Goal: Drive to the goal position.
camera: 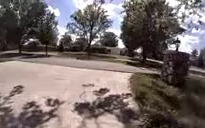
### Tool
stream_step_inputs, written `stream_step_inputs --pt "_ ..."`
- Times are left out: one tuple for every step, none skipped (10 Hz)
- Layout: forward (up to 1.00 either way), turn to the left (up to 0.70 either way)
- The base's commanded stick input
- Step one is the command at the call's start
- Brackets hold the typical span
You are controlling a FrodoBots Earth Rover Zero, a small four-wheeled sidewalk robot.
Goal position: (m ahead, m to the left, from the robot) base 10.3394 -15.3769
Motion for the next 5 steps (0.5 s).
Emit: stream_step_inputs --pt "0.70 0.00" --pt "0.70 0.00" --pt "0.70 0.00" --pt "0.70 0.00" --pt "0.70 0.00"
